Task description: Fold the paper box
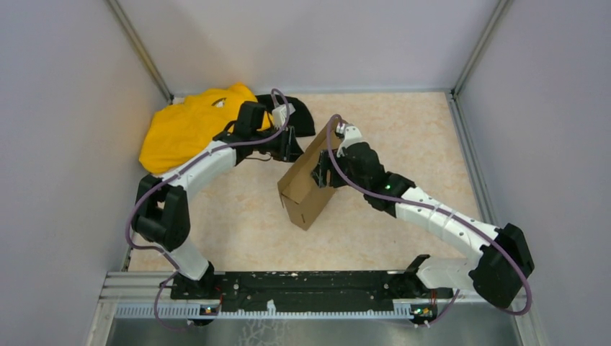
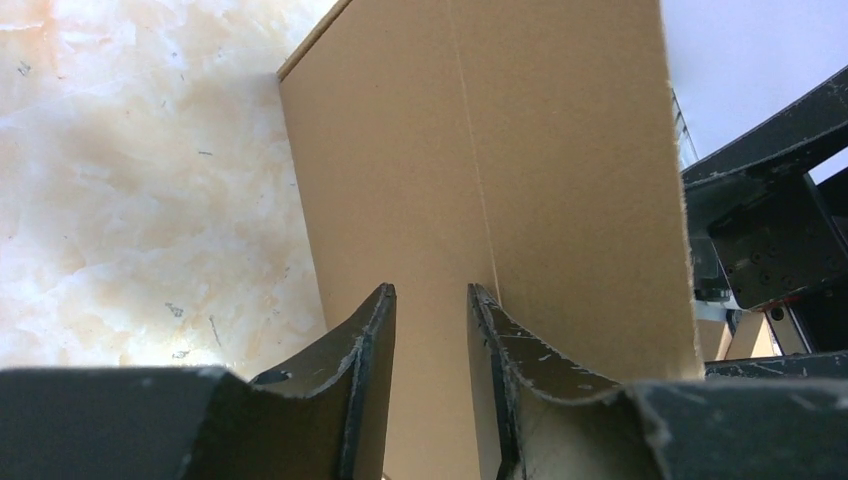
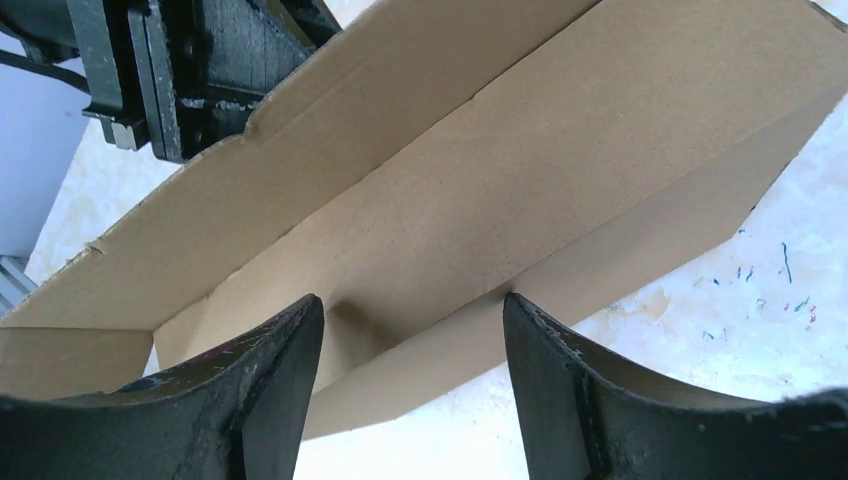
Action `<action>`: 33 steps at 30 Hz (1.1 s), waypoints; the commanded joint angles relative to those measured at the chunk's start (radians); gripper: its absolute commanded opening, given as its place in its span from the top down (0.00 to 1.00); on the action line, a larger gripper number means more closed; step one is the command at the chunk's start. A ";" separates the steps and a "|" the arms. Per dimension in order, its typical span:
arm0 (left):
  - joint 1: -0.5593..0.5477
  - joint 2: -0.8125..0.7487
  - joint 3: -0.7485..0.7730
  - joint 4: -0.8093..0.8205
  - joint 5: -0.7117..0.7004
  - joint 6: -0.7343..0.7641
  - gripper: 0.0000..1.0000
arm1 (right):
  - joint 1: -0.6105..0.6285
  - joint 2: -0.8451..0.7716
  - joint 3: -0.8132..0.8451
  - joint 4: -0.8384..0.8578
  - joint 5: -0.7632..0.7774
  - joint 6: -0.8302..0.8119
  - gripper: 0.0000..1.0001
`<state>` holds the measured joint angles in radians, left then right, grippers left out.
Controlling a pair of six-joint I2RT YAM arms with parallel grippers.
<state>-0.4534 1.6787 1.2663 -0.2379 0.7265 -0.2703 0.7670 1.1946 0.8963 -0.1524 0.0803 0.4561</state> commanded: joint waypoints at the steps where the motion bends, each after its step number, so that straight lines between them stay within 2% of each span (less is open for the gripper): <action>1: -0.014 -0.047 -0.011 0.016 0.057 -0.006 0.61 | -0.005 -0.040 0.001 0.115 -0.005 0.026 0.34; 8: -0.014 -0.076 -0.020 0.018 0.070 -0.018 0.58 | -0.006 -0.039 -0.017 0.090 0.022 0.054 0.37; 14: -0.014 -0.097 -0.015 0.019 0.093 -0.033 0.47 | -0.007 -0.050 -0.041 0.089 0.030 0.070 0.39; 23: -0.015 -0.138 -0.033 0.025 0.123 -0.058 0.45 | -0.011 -0.057 -0.020 0.063 0.053 0.084 0.40; 33: -0.026 -0.208 -0.039 0.015 0.135 -0.082 0.43 | -0.022 -0.025 0.022 0.038 0.052 0.114 0.49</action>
<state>-0.4667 1.5063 1.2259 -0.2359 0.8307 -0.3466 0.7540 1.1717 0.8528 -0.1299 0.1226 0.5476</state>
